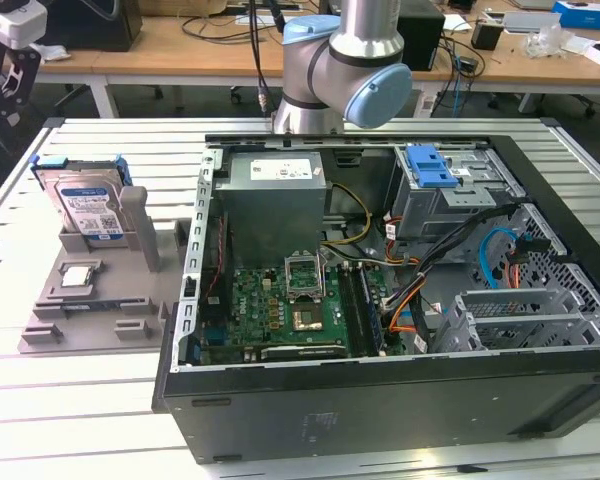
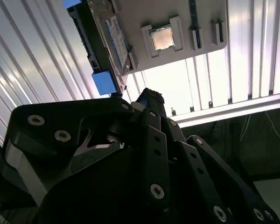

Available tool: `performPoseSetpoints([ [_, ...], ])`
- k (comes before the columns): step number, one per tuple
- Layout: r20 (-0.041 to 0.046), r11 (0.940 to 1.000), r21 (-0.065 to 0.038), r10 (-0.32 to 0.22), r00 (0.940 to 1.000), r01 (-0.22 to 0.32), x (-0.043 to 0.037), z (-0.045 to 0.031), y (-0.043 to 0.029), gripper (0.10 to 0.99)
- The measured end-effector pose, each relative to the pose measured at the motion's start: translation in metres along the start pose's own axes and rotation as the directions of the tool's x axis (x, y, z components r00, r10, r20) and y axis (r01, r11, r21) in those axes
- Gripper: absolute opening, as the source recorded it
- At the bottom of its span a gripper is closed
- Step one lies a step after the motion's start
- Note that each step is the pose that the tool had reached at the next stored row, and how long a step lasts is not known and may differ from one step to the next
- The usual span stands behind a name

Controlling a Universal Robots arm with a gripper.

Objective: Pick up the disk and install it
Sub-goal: 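Pick up the disk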

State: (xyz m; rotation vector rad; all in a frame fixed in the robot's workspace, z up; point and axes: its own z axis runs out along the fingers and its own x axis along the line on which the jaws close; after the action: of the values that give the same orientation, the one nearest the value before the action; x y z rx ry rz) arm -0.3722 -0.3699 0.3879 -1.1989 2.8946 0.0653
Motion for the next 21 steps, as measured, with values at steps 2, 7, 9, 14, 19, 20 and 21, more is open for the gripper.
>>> performPoseSetpoints([
  [2,-0.0011,0.9995,-0.001,-0.032,0.9995,0.032,0.0,0.0,0.0,0.106],
  [7,-0.0036,0.9947,-0.003,-0.103,0.9947,0.103,0.0,0.0,0.0,0.106],
  [9,-0.0044,0.9919,-0.003,-0.127,0.9919,0.127,0.0,0.0,0.0,0.106],
  [14,-0.0072,0.9761,-0.006,-0.217,0.9761,0.217,0.0,0.0,0.0,0.106],
  [19,-0.0101,0.9483,-0.009,-0.317,0.9483,0.317,0.0,0.0,0.0,0.106],
  [20,-0.0106,0.9433,-0.01,-0.332,0.9433,0.332,0.0,0.0,0.0,0.106],
  [21,-0.0113,0.9321,-0.011,-0.362,0.932,0.362,0.0,0.0,0.0,0.106],
])
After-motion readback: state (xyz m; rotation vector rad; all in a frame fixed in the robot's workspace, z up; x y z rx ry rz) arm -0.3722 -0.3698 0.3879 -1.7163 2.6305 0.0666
